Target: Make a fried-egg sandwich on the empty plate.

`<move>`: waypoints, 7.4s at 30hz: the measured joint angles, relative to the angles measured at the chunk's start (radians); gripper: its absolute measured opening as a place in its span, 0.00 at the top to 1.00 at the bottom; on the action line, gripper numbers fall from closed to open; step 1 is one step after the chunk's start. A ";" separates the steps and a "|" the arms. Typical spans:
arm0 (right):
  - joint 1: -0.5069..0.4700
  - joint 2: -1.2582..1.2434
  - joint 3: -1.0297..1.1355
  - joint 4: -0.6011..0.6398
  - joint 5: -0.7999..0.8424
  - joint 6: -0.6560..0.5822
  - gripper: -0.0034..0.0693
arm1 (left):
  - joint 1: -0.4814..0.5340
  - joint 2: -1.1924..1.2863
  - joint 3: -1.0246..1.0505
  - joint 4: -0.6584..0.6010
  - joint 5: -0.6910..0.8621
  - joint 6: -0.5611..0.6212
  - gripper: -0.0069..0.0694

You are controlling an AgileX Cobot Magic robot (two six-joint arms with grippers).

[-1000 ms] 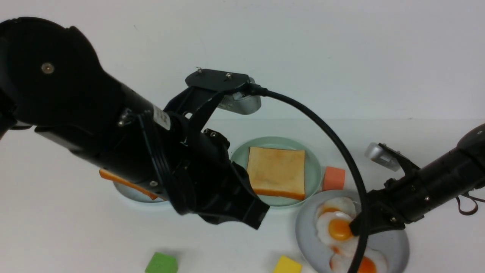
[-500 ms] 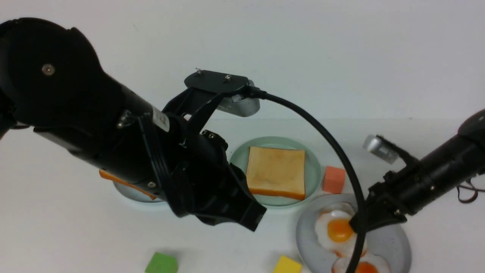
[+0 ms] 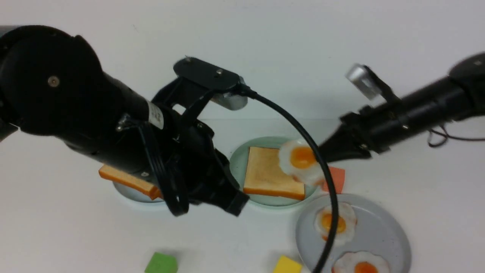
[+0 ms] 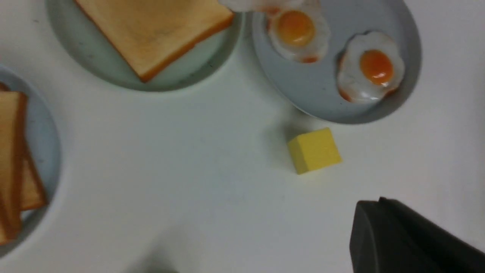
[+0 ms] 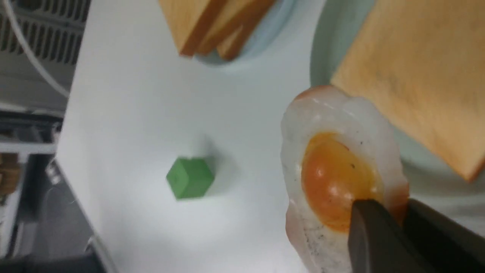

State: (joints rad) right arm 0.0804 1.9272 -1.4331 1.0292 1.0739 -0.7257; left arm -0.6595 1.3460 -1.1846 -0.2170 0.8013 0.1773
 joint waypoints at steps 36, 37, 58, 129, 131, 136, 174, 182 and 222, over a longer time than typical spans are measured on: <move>0.058 0.238 -0.207 -0.051 -0.161 0.077 0.26 | 0.000 0.004 0.000 0.155 -0.024 -0.205 0.93; 0.058 0.199 -0.207 -0.064 -0.157 0.086 0.23 | 0.000 0.008 0.000 0.153 -0.029 -0.208 0.93; 0.224 -0.703 0.057 -0.488 -0.119 0.159 0.96 | 0.514 0.120 -0.001 -0.258 0.033 -0.200 0.93; 0.566 -0.642 0.114 -0.539 0.016 0.199 0.85 | 0.796 0.582 -0.308 -0.329 0.036 0.070 0.66; 0.566 -0.642 0.114 -0.539 0.019 0.199 0.85 | 0.796 0.578 -0.308 -0.332 0.041 0.070 0.66; 0.566 -0.642 0.114 -0.545 0.034 0.203 0.84 | 0.796 0.568 -0.308 -0.491 0.082 0.158 0.68; 0.548 -0.654 0.115 -1.054 0.077 0.798 0.78 | 0.308 0.706 -0.170 -1.260 -0.363 0.325 0.68; 0.548 -0.654 0.115 -1.054 0.075 0.798 0.76 | 0.308 0.760 -0.156 -1.273 -0.373 0.325 0.68; 0.548 -0.760 0.115 -1.107 -0.004 0.846 0.70 | 0.479 0.406 -0.151 -0.556 -0.138 0.129 0.26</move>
State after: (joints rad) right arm 0.6280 1.1670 -1.3185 -0.0779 1.0703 0.1199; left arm -0.1801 1.7521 -1.3356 -0.7731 0.6631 0.3061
